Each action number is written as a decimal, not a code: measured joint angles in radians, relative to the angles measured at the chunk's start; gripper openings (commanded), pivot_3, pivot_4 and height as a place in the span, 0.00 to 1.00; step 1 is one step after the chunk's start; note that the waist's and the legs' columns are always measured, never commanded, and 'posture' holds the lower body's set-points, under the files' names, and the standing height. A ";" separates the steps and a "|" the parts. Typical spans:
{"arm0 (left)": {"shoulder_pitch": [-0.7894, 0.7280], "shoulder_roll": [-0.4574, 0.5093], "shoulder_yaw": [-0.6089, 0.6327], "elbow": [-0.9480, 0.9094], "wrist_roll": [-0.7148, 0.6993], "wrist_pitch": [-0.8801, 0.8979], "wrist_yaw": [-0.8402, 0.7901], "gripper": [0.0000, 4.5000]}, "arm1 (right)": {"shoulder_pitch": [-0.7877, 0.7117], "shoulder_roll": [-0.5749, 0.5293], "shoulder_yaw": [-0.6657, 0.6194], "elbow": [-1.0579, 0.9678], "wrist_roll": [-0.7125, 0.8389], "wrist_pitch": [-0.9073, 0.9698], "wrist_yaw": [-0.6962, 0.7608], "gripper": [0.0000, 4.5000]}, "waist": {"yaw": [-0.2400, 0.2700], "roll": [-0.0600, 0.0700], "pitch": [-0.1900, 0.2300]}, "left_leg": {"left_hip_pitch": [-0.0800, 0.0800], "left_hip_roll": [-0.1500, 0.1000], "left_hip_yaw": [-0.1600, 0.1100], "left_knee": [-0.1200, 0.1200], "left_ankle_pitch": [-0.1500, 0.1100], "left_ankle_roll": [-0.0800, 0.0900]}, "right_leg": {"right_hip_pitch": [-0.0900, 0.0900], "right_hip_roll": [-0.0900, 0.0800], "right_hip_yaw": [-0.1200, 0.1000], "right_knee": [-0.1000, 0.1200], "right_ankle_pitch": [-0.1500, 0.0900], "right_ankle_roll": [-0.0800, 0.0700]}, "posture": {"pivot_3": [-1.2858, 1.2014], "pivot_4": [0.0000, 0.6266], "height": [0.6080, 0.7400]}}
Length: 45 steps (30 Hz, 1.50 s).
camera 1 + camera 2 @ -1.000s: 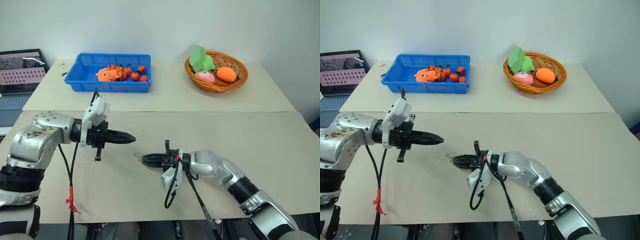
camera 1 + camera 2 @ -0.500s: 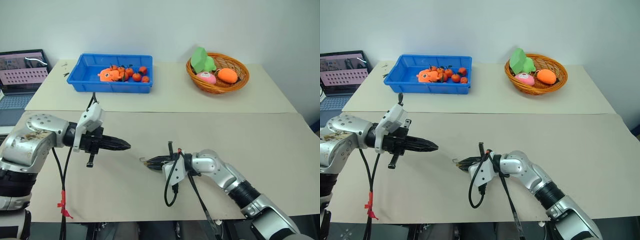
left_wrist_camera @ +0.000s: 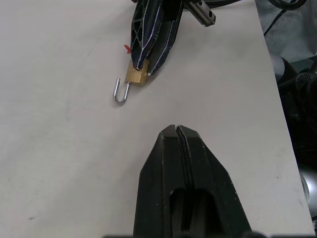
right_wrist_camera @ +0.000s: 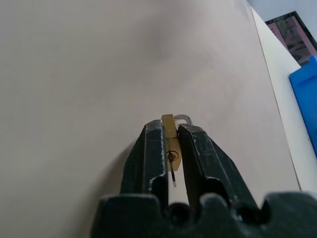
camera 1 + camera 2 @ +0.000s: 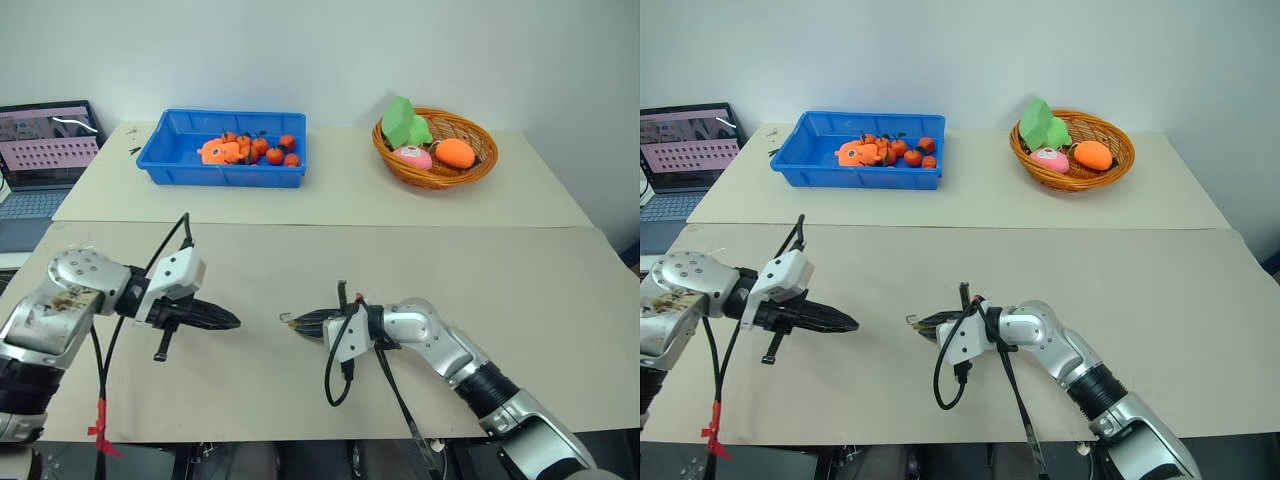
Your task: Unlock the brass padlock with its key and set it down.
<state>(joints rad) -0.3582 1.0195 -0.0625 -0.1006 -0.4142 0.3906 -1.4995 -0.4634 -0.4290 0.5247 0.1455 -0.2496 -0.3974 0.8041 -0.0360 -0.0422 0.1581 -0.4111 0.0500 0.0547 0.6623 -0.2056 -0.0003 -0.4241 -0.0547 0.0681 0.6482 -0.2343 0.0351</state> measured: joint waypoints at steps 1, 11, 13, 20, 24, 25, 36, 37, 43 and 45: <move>0.000 0.000 0.000 0.002 0.001 0.000 0.000 0.00 | 0.009 0.000 0.000 0.000 0.002 0.014 0.004 0.47 | 0.000 0.000 0.000 | 0.000 0.000 0.000 0.000 0.000 0.000 | 0.000 0.000 0.000 0.000 0.000 0.000 | 0.52 0.24 1.00; -0.016 -0.025 -0.001 0.006 0.016 -0.007 0.003 0.00 | 0.041 -0.028 -0.046 -0.093 0.115 0.184 0.106 0.92 | 0.000 0.000 0.000 | 0.000 0.000 0.000 0.000 0.000 0.000 | 0.000 0.000 0.000 0.000 0.000 0.000 | 0.52 0.24 1.00; -0.018 -0.028 -0.001 0.006 0.017 -0.007 0.004 0.00 | 0.051 -0.035 -0.055 -0.112 0.133 0.218 0.120 0.92 | 0.000 0.000 0.000 | 0.000 0.000 0.000 0.000 0.000 0.000 | 0.000 0.000 0.000 0.000 0.000 0.000 | 0.52 0.24 1.00; -0.016 -0.048 -0.001 0.008 0.020 -0.011 0.019 0.00 | 0.100 -0.084 -0.177 -0.241 0.289 0.504 0.168 0.92 | 0.003 0.000 0.000 | 0.000 0.000 0.000 0.000 0.000 0.000 | 0.000 0.000 0.000 0.000 0.000 0.000 | 0.52 0.24 1.00; -0.009 -0.051 -0.001 0.007 0.019 -0.011 0.026 0.00 | 0.138 -0.083 -0.268 -0.301 0.364 0.641 0.129 0.92 | 0.004 0.000 0.000 | -0.001 0.000 0.000 0.000 0.000 0.000 | -0.001 0.000 0.000 0.000 0.000 0.000 | 0.52 0.24 1.00; -0.008 -0.053 0.000 0.006 0.019 -0.011 0.027 0.00 | 0.150 -0.082 -0.277 -0.313 0.373 0.662 0.117 0.92 | 0.005 0.000 0.000 | -0.001 0.000 0.000 0.000 0.000 0.000 | -0.001 0.000 0.000 0.000 0.000 0.000 | 0.52 0.24 1.00; -0.018 -0.430 0.256 0.076 -0.033 0.180 0.651 0.00 | 0.247 0.127 -0.525 -0.426 0.380 0.940 -0.359 0.92 | 0.024 -0.001 0.000 | -0.002 0.000 -0.002 0.000 0.000 0.000 | -0.001 -0.001 0.000 0.000 0.002 0.003 | 0.52 0.24 1.00; -0.020 -0.479 0.301 0.075 -0.025 0.187 0.768 0.00 | 0.248 0.145 -0.572 -0.435 0.351 0.965 -0.446 0.92 | 0.025 -0.001 0.000 | -0.003 -0.001 -0.002 0.000 0.000 0.000 | -0.001 -0.001 0.000 0.000 0.002 0.003 | 0.52 0.24 1.00; -0.011 -0.671 0.425 0.062 0.040 0.162 1.169 0.00 | 0.258 0.182 -0.678 -0.496 0.201 1.018 -0.742 0.92 | 0.022 -0.001 0.000 | -0.004 -0.002 -0.001 0.000 0.000 0.000 | -0.001 -0.002 0.000 -0.002 0.003 0.003 | 0.52 0.24 1.00; -0.011 -0.700 0.445 0.079 0.064 0.124 1.252 0.00 | 0.283 0.183 -0.705 -0.488 0.162 1.019 -0.804 0.92 | 0.022 -0.002 -0.001 | -0.004 -0.002 -0.002 0.000 0.000 0.000 | -0.001 -0.002 0.000 -0.002 0.003 0.003 | 0.52 0.24 1.00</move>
<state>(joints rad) -0.3694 0.3190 0.3829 -0.0221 -0.3506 0.5148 -0.2477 -0.1806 -0.2464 -0.1805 -0.3428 -0.0874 0.6221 -0.0004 -0.0139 -0.0437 0.1575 -0.4147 0.0478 0.0531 0.6625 -0.2057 -0.0007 -0.4249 -0.0567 0.0682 0.6466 -0.2318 0.0384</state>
